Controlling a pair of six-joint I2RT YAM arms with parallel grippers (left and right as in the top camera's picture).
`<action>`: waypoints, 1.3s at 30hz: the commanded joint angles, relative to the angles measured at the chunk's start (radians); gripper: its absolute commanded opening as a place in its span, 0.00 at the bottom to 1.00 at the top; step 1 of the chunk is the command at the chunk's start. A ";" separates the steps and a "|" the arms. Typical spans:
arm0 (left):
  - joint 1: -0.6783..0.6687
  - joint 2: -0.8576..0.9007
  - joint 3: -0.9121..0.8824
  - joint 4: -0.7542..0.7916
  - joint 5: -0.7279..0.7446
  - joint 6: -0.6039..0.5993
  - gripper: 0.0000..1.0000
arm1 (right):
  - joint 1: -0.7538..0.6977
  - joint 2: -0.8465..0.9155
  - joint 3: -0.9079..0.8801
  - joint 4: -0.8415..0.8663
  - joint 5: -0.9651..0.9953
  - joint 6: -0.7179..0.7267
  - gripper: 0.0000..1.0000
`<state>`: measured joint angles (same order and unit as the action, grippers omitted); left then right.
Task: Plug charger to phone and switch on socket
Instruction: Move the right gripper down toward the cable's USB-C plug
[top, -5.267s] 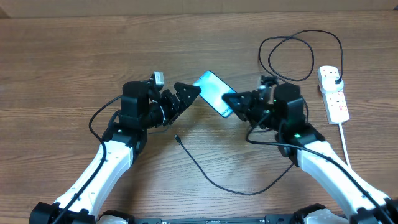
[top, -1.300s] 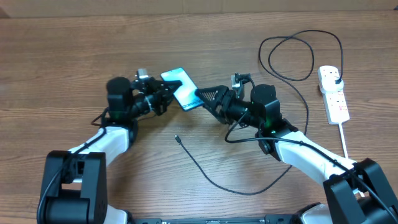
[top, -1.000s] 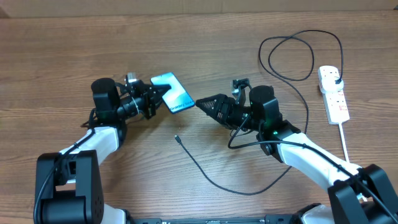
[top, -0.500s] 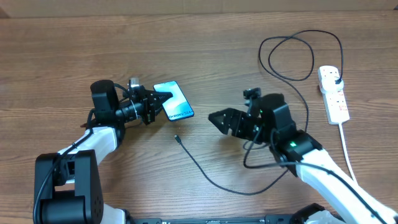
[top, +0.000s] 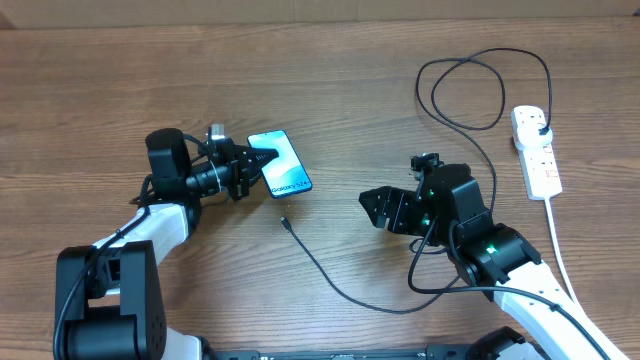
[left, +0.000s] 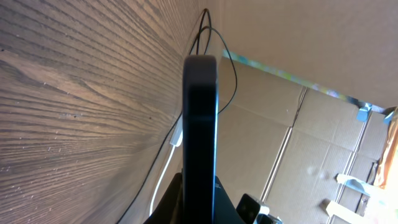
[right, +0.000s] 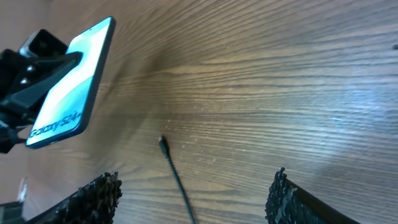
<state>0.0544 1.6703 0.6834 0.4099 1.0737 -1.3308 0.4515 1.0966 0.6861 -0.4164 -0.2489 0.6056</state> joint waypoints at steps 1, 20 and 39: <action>0.004 -0.021 0.019 0.005 0.023 0.037 0.05 | -0.002 -0.012 0.000 0.000 0.047 -0.012 0.77; 0.004 -0.021 0.019 -0.096 -0.022 0.079 0.04 | -0.002 -0.012 0.000 -0.055 0.050 -0.040 0.77; 0.031 -0.021 0.022 -0.042 -0.054 0.079 0.04 | 0.356 0.039 0.001 0.078 0.230 -0.278 0.61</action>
<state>0.0570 1.6703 0.6834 0.3412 1.0054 -1.2751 0.7547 1.1049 0.6861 -0.3634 -0.1085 0.3614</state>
